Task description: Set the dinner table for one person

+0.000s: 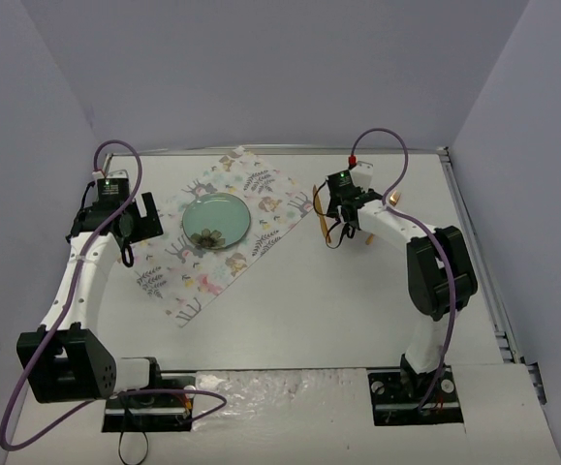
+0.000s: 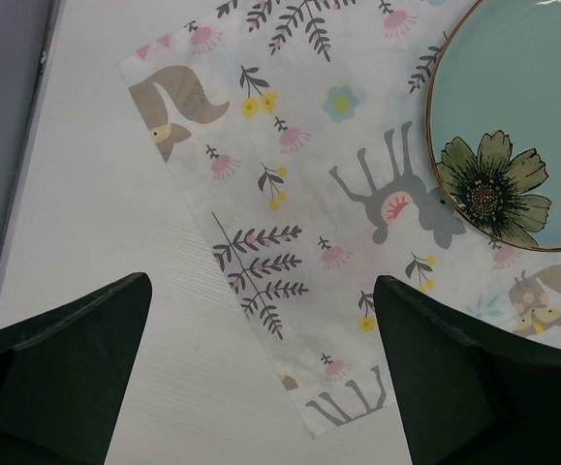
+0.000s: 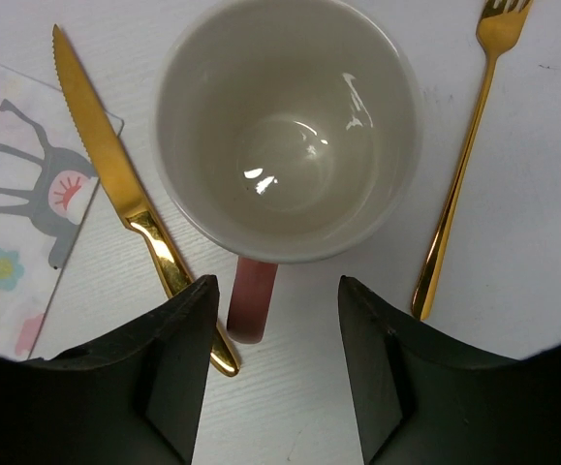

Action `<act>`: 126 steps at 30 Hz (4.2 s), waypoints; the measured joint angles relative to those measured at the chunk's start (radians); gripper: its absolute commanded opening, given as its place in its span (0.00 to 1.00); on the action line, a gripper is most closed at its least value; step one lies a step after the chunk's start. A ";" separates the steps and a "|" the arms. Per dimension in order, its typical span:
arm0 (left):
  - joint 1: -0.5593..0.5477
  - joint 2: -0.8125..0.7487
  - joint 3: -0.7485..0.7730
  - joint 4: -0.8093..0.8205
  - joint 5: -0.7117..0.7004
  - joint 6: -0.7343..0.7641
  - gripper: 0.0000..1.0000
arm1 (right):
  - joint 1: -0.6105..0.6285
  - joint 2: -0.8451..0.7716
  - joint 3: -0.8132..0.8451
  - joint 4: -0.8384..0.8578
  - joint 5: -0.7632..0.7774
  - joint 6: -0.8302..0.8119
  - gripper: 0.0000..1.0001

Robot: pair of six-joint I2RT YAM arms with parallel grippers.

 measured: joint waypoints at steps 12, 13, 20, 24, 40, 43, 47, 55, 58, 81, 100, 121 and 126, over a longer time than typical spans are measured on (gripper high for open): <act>0.000 0.000 0.000 0.000 0.018 0.000 0.97 | 0.000 0.006 0.026 -0.007 0.022 0.012 0.01; 0.000 0.000 -0.001 0.000 0.019 0.000 0.97 | 0.000 0.006 0.026 -0.005 0.021 0.012 0.00; 0.000 0.000 -0.003 0.000 0.026 0.000 0.97 | -0.002 0.006 0.024 -0.003 0.021 -0.017 0.00; 0.000 0.000 -0.003 0.000 0.031 0.000 0.97 | -0.003 0.003 0.016 0.012 0.014 -0.065 0.00; 0.000 0.000 -0.005 0.001 0.043 0.000 0.97 | -0.041 -0.101 -0.139 0.187 -0.170 -0.349 0.00; 0.000 0.000 -0.005 0.001 0.044 0.000 0.97 | -0.041 -0.117 -0.147 0.191 -0.193 -0.388 0.00; 0.000 -0.001 -0.005 0.001 0.044 0.000 0.97 | -0.052 -0.133 -0.152 0.204 -0.238 -0.438 0.00; 0.000 -0.002 -0.007 0.001 0.044 0.000 0.97 | -0.062 -0.168 -0.192 0.251 -0.286 -0.489 0.00; 0.000 -0.002 -0.007 0.001 0.046 0.000 0.97 | -0.068 -0.187 -0.244 0.278 -0.309 -0.495 0.00; -0.003 -0.002 -0.025 0.010 0.047 -0.001 0.97 | -0.062 -0.082 0.006 0.441 -0.553 -0.638 0.00; -0.032 -0.002 -0.042 0.027 0.029 0.001 0.97 | 0.015 0.430 0.580 0.450 -0.828 -0.706 0.00; -0.036 0.002 -0.042 0.047 0.047 0.001 0.97 | 0.054 0.602 0.749 0.509 -0.908 -0.694 0.00; -0.037 0.002 -0.048 0.051 0.047 0.001 0.97 | 0.060 0.631 0.762 0.533 -0.906 -0.690 0.00</act>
